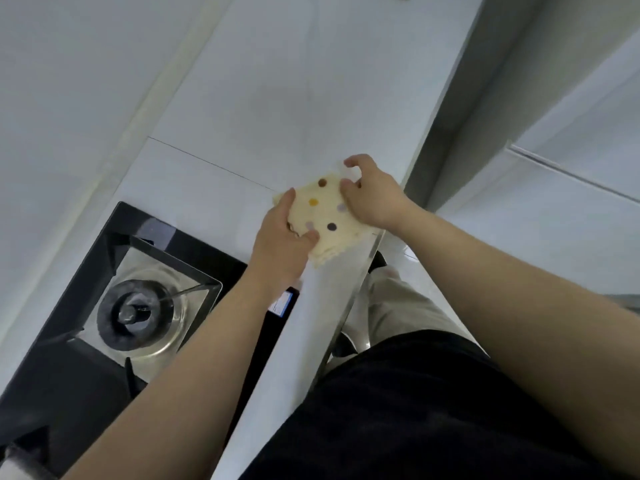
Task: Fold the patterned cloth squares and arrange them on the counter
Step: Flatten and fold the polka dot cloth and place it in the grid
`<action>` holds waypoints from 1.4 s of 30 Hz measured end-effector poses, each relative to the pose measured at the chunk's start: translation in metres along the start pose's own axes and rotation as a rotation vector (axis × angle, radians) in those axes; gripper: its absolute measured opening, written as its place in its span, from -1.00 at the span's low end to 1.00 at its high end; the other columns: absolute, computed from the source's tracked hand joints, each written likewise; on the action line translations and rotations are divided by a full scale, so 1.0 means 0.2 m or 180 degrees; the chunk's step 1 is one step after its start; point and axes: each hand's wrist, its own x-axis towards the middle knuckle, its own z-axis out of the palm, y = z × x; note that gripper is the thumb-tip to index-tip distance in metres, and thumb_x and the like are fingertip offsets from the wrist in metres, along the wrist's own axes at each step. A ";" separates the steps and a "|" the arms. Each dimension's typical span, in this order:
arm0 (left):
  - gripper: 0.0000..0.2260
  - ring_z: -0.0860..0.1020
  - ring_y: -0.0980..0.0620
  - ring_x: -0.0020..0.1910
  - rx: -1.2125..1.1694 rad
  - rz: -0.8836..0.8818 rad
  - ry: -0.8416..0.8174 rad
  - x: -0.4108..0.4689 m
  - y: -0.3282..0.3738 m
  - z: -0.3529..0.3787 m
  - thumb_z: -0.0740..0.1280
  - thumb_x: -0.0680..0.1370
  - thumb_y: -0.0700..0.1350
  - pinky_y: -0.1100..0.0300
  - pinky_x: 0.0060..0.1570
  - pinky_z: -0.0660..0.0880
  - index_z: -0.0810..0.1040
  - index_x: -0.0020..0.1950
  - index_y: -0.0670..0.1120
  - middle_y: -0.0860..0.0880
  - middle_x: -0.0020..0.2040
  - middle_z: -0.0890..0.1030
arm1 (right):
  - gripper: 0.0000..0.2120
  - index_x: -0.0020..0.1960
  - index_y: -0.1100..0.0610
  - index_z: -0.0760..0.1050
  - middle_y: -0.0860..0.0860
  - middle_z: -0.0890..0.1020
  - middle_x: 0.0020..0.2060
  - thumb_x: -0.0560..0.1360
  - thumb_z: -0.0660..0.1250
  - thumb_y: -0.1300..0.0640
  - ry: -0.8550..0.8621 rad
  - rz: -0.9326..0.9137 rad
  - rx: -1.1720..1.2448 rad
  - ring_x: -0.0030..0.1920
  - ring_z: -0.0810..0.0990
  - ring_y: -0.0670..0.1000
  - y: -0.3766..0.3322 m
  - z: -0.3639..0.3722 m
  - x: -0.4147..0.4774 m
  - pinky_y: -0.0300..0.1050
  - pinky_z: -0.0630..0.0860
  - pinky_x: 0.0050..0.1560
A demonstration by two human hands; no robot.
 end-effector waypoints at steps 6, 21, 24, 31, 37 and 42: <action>-0.24 0.45 0.00 0.39 -0.0090 -0.0485 0.0184 0.43 0.12 0.05 0.43 0.51 -0.28 -0.04 0.41 0.43 0.19 0.63 0.05 0.05 0.48 0.34 | -0.57 0.44 -0.07 0.35 -0.04 0.57 0.05 0.62 0.17 0.22 -0.0689 -0.0046 -0.0087 -0.02 0.57 -0.01 0.01 -0.13 0.50 -0.22 0.51 -0.15; -0.28 -0.03 -0.01 0.64 0.2420 0.0399 0.0194 1.28 0.63 0.09 0.24 0.58 -0.29 0.14 0.53 0.07 -0.05 0.66 -0.11 -0.04 0.67 -0.12 | -0.72 0.24 0.23 0.59 0.17 0.59 0.29 0.58 0.24 0.24 0.0705 -0.2293 -0.1734 0.35 0.51 0.23 0.03 -0.29 1.16 0.13 0.48 0.26; -0.31 -0.11 0.03 0.64 0.2715 0.0567 -0.0320 1.46 0.64 0.07 0.20 0.62 -0.26 0.17 0.57 0.01 -0.09 0.66 -0.13 -0.03 0.67 -0.12 | -0.72 0.28 0.22 0.58 0.14 0.57 0.34 0.63 0.25 0.17 0.0712 -0.2199 -0.1927 0.42 0.48 0.19 0.11 -0.23 1.15 0.12 0.45 0.29; -0.31 -0.09 0.08 0.64 0.2607 0.0433 -0.0625 1.62 0.61 0.03 0.14 0.56 -0.34 0.15 0.56 0.04 0.01 0.66 -0.07 0.01 0.67 -0.04 | -0.74 0.20 0.13 0.64 0.13 0.57 0.35 0.63 0.23 0.12 0.0822 -0.2497 -0.1959 0.42 0.48 0.18 0.17 -0.24 1.13 0.17 0.35 0.40; -0.48 0.21 -0.05 0.56 0.2728 0.0505 -0.0371 1.45 0.57 0.04 0.22 0.61 -0.20 0.10 0.45 0.31 0.27 0.59 -0.10 -0.03 0.58 0.26 | -0.74 0.23 0.08 0.63 0.06 0.56 0.38 0.62 0.25 0.13 0.0635 -0.2530 -0.2146 0.44 0.47 0.12 0.23 -0.19 1.07 0.23 0.36 0.38; -0.35 -0.08 0.06 0.64 0.2530 0.0679 -0.0526 1.55 0.47 -0.01 0.20 0.61 -0.25 0.18 0.58 0.02 0.03 0.66 -0.13 -0.02 0.67 -0.02 | -0.72 0.28 0.11 0.61 0.09 0.53 0.42 0.64 0.24 0.12 0.0701 -0.2477 -0.2129 0.47 0.44 0.12 0.16 -0.16 1.20 0.29 0.31 0.43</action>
